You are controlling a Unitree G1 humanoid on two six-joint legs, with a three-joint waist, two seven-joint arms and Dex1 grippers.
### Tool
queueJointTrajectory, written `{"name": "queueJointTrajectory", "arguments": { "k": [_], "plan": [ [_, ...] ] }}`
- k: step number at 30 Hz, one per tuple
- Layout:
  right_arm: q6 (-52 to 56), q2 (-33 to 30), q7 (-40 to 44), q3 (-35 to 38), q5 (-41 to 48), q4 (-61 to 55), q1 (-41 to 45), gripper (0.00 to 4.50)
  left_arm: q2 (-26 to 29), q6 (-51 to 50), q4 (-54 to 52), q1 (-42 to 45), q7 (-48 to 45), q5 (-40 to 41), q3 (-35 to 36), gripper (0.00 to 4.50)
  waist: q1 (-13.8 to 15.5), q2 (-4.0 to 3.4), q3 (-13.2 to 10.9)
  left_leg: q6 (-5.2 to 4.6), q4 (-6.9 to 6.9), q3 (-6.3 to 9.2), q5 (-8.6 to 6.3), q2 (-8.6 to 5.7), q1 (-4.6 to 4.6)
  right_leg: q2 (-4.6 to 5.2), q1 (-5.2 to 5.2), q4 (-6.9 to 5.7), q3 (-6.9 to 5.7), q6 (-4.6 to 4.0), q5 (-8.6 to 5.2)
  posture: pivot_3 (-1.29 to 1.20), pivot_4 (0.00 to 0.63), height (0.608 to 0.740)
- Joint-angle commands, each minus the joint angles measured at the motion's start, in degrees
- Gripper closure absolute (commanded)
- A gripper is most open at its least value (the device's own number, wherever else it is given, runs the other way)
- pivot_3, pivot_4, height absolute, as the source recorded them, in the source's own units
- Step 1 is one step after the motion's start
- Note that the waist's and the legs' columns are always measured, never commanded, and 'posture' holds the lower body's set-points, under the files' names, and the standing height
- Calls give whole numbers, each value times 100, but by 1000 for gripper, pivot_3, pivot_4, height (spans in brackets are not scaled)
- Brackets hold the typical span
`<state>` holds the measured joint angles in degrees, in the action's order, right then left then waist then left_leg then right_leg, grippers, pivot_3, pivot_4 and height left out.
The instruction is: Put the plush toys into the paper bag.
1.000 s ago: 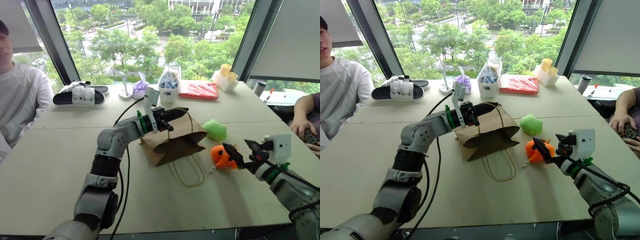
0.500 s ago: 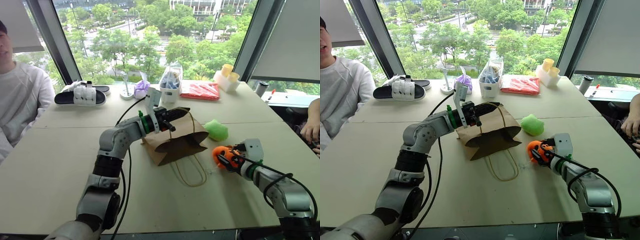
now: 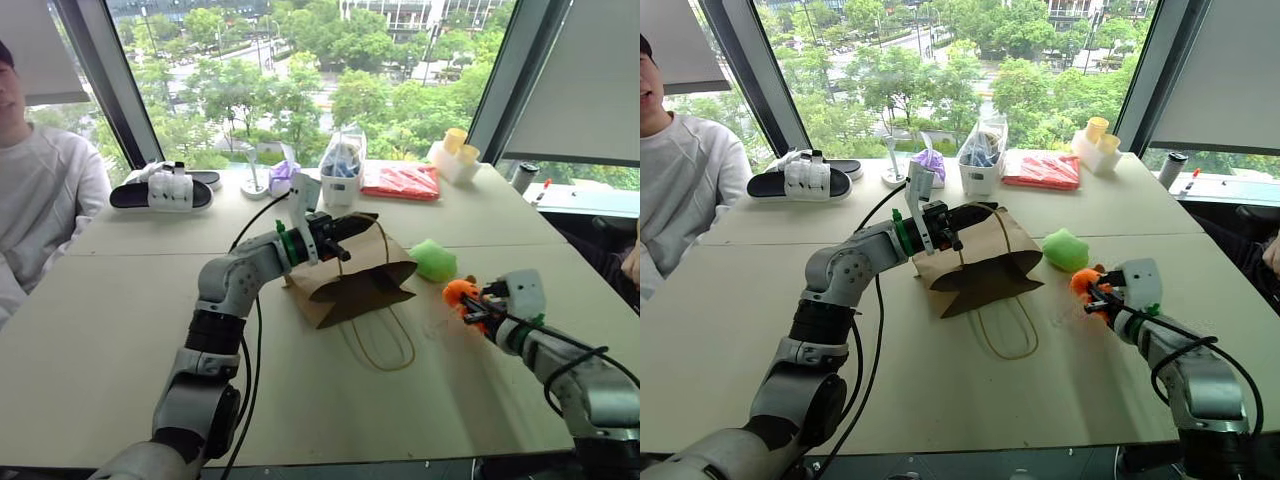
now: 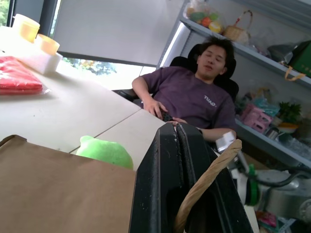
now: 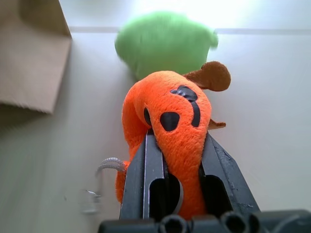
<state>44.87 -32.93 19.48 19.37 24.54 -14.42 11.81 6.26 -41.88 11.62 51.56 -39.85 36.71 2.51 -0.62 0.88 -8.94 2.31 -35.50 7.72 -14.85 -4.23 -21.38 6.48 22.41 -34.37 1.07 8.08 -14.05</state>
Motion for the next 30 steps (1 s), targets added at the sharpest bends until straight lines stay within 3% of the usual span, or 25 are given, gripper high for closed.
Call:
{"name": "queueJointTrajectory", "arguments": {
  "k": [1,5,7,12,20,30],
  "plan": [
    [737,70,-93,784,1026,-897,277,4487,-8,207,72,202,-112,-24,52,4500,-7,0,0,0,2,-1,0,1,0,0,1,0,1,0,0,0,150,740],
    [1761,160,-282,1235,2166,-1420,391,4487,-42,292,232,277,-159,-9,87,4500,6,0,0,-2,3,3,-1,1,-1,-1,0,2,-1,0,0,0,150,740],
    [2370,247,-434,1396,3199,-1706,347,4487,-85,312,336,344,-156,41,151,4500,9,0,0,-3,3,2,-2,1,-1,0,-1,2,-1,0,0,0,150,740],
    [2723,558,-1202,1213,4669,-2037,215,4487,-170,182,399,491,-178,312,365,4500,10,0,0,-4,3,5,-2,1,-4,2,1,2,-1,0,0,0,150,740],
    [2414,1078,-2307,329,5245,-1561,424,4487,-200,-47,211,474,-198,516,413,4500,-9,0,0,-5,3,3,-2,2,-2,0,6,-5,-1,0,0,0,150,740],
    [2065,1385,-2785,-394,4858,-379,1346,4487,-87,-435,-315,208,-375,747,276,4500,-17,-1,1,-5,4,1,-2,2,-3,-1,13,-11,1,0,0,0,150,740]
  ]
}}
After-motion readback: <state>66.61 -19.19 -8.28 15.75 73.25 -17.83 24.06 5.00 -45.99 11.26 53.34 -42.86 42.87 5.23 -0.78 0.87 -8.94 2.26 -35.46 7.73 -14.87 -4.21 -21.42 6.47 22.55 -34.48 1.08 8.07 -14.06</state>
